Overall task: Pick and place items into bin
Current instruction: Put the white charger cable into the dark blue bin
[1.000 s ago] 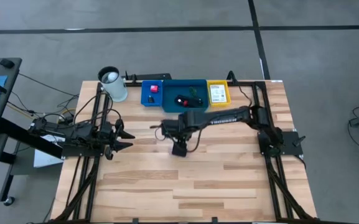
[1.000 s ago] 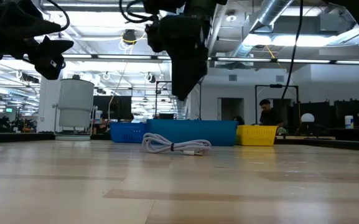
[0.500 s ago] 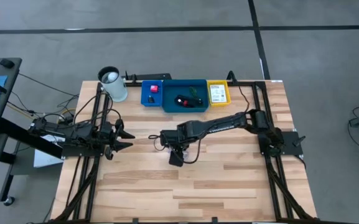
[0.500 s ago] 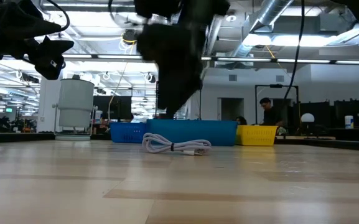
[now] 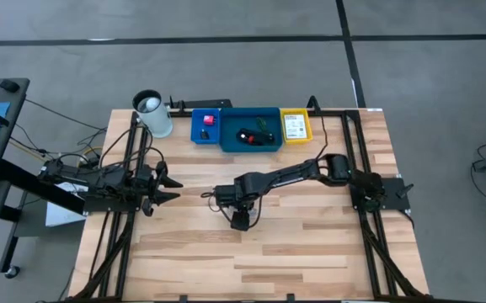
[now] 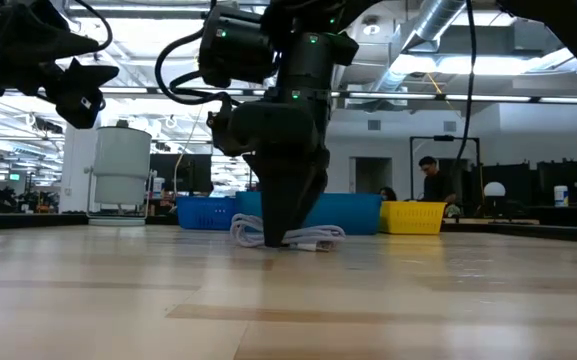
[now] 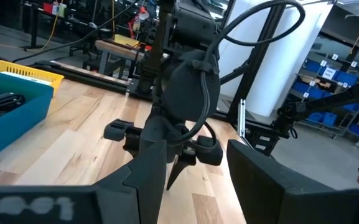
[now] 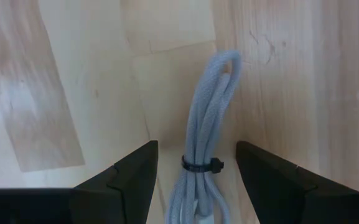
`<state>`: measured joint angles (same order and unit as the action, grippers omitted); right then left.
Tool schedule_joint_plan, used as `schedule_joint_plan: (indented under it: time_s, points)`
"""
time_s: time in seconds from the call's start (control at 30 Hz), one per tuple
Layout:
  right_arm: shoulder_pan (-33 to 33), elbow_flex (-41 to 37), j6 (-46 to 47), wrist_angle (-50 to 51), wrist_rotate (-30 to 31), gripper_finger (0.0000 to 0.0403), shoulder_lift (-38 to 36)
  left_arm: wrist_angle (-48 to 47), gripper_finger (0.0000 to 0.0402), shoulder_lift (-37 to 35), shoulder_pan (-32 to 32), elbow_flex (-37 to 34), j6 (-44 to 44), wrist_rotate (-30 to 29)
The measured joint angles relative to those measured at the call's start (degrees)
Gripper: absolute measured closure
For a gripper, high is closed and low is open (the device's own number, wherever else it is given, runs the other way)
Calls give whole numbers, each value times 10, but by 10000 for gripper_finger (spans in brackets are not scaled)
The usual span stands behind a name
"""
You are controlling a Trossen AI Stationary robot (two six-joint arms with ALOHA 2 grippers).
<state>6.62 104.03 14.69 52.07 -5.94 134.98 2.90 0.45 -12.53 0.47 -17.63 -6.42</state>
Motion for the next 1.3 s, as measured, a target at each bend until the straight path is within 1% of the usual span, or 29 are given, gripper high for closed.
schedule_joint_plan:
  time_s: [0.1,0.2,0.3,0.43,0.47,0.53,0.63,0.77,0.83,0.93,1.0,1.07,1.1,1.2,1.3]
  points:
    - [0,0,-1,1,1,190,1,0,242,0,0,0,-1,0]
    - [0,0,1,2,1,216,0,0,242,0,0,0,-1,-1]
    - [-1,14,3,18,5,267,1,0,242,0,0,0,-1,-1]
    - [-11,63,3,68,1,355,8,0,242,0,0,0,-1,-1]
    - [-14,76,3,81,2,366,10,0,242,0,0,0,-1,-1]
    - [-17,106,4,106,14,366,12,0,242,0,0,0,-1,-1]
    - [-27,178,1,147,43,365,10,0,242,0,0,0,-1,-1]
    - [-51,279,-44,211,98,362,8,0,242,0,0,0,-1,-2]
    - [-71,310,-68,225,113,365,4,0,242,0,0,0,-1,-2]
    - [-115,287,-88,216,122,365,-36,0,242,0,0,0,-1,-3]
    - [-150,290,-109,211,137,365,-49,0,242,0,0,0,-1,-3]
    - [-186,287,-143,228,150,365,-57,0,242,0,0,0,-1,-3]
    - [-203,288,-163,215,153,367,-57,0,242,0,0,0,-1,-3]
    - [-255,287,-206,226,129,369,-57,0,242,0,0,0,-1,-3]
    - [-302,288,-253,225,77,365,-54,0,242,0,0,0,-1,-3]
